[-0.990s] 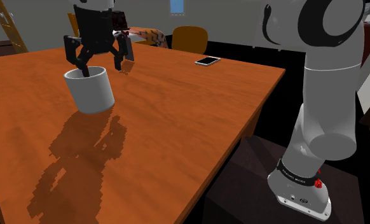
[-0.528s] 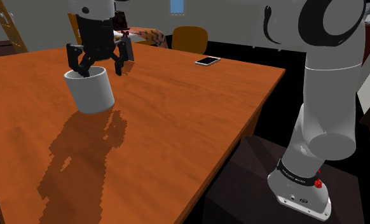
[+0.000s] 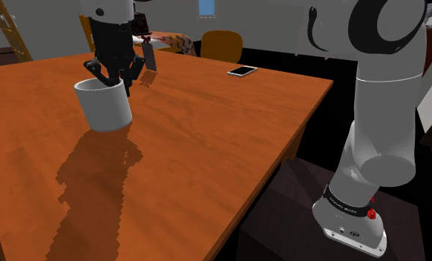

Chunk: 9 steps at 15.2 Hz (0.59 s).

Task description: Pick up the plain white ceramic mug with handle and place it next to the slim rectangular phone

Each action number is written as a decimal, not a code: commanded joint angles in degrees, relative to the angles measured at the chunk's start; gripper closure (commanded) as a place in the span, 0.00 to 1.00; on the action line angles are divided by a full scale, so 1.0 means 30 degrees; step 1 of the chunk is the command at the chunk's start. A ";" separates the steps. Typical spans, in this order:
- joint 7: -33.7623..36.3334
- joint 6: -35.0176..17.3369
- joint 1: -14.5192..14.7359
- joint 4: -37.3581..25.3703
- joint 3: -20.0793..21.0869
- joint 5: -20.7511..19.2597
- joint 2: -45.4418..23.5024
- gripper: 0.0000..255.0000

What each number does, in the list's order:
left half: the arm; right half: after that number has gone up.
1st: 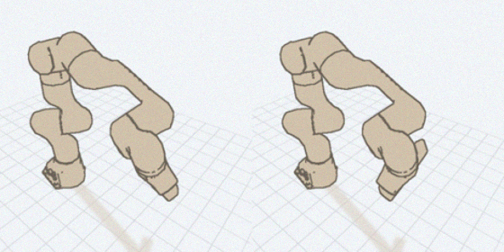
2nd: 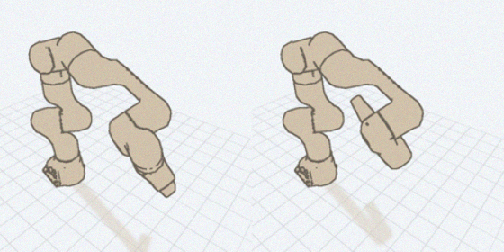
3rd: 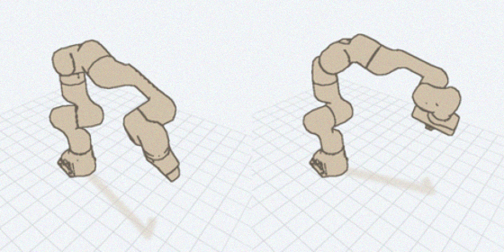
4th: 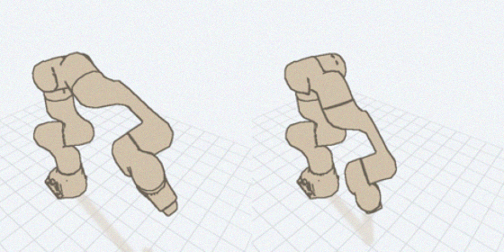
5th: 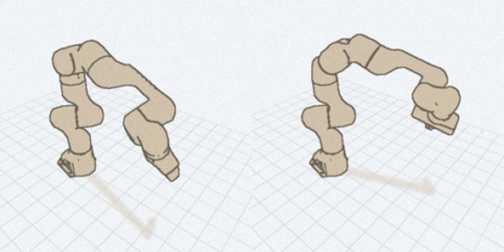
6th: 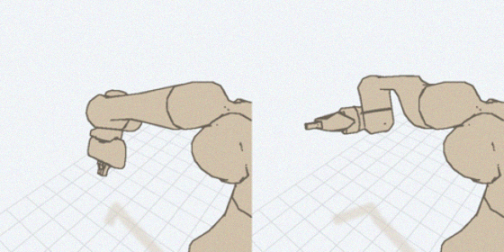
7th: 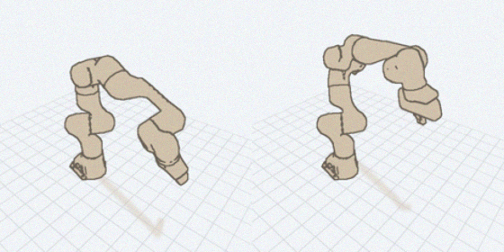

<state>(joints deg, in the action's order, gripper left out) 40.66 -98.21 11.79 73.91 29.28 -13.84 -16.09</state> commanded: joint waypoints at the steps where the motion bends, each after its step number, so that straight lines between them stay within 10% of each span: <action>1: 0.0000 -0.0002 0.0000 -0.0001 0.0000 0.0000 0.0000 1.00; 9: -0.0046 0.1281 0.0336 -0.1738 0.0018 -0.0253 -0.0496 1.00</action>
<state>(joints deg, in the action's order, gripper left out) 40.50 -95.39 12.45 70.20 29.32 -14.31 -17.06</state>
